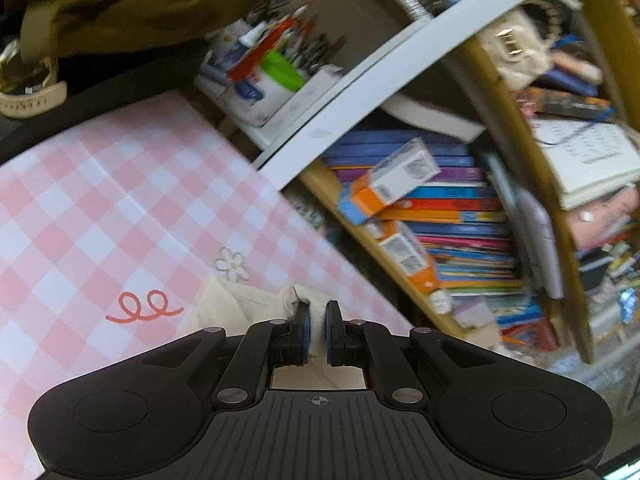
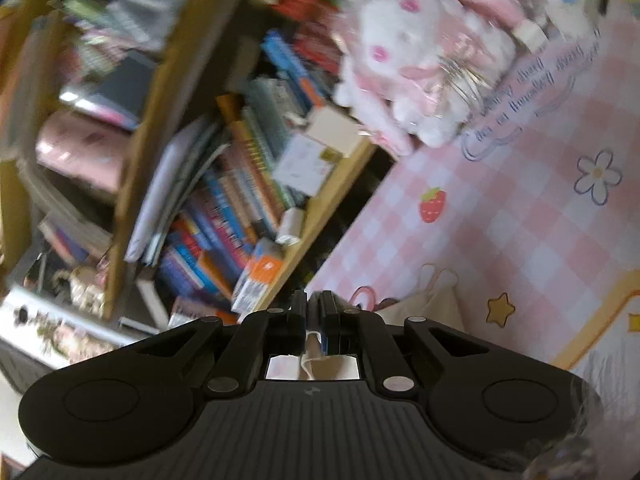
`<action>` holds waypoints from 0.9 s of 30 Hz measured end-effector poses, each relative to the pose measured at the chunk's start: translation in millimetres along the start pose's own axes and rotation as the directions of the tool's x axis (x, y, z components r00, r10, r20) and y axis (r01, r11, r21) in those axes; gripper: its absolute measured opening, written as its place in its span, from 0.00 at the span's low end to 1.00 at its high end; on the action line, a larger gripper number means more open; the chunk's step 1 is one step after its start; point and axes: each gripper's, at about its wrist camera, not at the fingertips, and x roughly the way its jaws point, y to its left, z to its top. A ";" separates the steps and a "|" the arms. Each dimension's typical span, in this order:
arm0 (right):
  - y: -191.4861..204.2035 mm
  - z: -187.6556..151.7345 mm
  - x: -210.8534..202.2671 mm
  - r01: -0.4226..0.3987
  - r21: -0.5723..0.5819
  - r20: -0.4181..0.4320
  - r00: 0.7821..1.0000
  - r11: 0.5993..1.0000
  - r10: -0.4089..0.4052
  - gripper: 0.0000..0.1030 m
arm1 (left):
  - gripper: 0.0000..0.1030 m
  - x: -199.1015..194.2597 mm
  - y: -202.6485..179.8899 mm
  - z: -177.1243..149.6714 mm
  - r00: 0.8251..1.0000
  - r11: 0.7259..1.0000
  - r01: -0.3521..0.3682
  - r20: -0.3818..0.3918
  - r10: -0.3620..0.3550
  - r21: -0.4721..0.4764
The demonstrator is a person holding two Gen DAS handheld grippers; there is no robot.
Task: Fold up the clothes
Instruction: 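Lift the hem with both grippers and fold it over toward the collar, then open both grippers and release the folded shirt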
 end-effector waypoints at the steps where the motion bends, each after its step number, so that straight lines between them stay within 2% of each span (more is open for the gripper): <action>1: -4.6 2.8 7.8 0.008 0.008 0.001 1.000 1.000 -0.008 0.05 | 0.06 9.2 4.1 0.1 1.000 1.000 -0.018 -0.017 0.018 -0.007; 4: -13.2 6.5 33.5 0.090 -0.025 -0.026 0.996 0.996 -0.090 0.04 | 0.08 29.8 14.9 -1.9 0.992 0.994 -0.111 -0.065 0.109 -0.020; 6: -13.3 5.1 45.9 0.145 -0.082 -0.048 0.988 0.986 -0.149 0.04 | 0.14 38.4 20.4 -3.0 0.981 0.984 -0.176 -0.082 0.173 -0.025; 8: -11.2 2.2 55.9 0.195 -0.153 -0.067 0.976 0.969 -0.207 0.07 | 0.28 35.8 19.1 -2.8 0.973 0.976 -0.220 -0.074 0.219 0.000; 10: -2.8 -3.6 58.2 0.224 -0.255 -0.073 0.966 0.941 -0.250 0.10 | 0.36 23.7 10.0 -4.3 0.962 0.961 -0.267 -0.032 0.270 0.076; 11: 2.7 -7.2 57.7 0.233 -0.313 -0.072 0.961 0.921 -0.267 0.17 | 0.37 17.4 4.5 -6.0 0.955 0.948 -0.294 -0.007 0.297 0.121; 12: 8.5 -11.7 56.7 0.240 -0.374 -0.070 0.956 0.896 -0.286 0.31 | 0.37 11.6 -2.6 -9.4 0.948 0.933 -0.315 0.017 0.317 0.174; 13: 14.7 -17.7 55.2 0.246 -0.441 -0.066 0.950 0.863 -0.304 0.35 | 0.37 6.2 -12.9 -15.4 0.947 0.919 -0.318 0.032 0.319 0.233; 15: 23.6 -30.4 51.8 0.245 -0.546 -0.070 0.940 0.801 -0.335 0.36 | 0.37 0.7 -33.7 -34.7 0.966 0.907 -0.244 0.001 0.260 0.342; 17: 27.8 -47.0 51.0 0.208 -0.605 -0.122 0.930 0.768 -0.348 0.36 | 0.36 4.1 -49.9 -55.9 0.977 0.886 -0.139 -0.085 0.196 0.442; 19: 31.2 -67.4 56.7 0.171 -0.667 -0.172 0.911 0.725 -0.374 0.36 | 0.35 16.8 -65.7 -78.8 0.971 0.840 -0.084 -0.146 0.191 0.536; 20: 34.4 -81.2 62.7 0.165 -0.724 -0.168 0.899 0.670 -0.404 0.36 | 0.35 24.5 -73.5 -90.6 0.965 0.811 -0.062 -0.173 0.198 0.581; 23: 43.0 -120.4 80.2 0.137 -0.856 -0.142 0.865 0.499 -0.482 0.34 | 0.35 48.4 -92.0 -115.2 0.951 0.746 -0.054 -0.193 0.240 0.664; 25: 42.4 -133.0 88.5 0.147 -0.874 -0.112 0.866 0.464 -0.486 0.35 | 0.35 60.0 -100.6 -126.2 0.947 0.707 -0.064 -0.181 0.266 0.705; 27: 42.2 -137.3 91.1 0.157 -0.878 -0.092 0.872 0.453 -0.481 0.39 | 0.35 64.3 -107.4 -135.7 0.945 0.650 -0.082 -0.149 0.292 0.755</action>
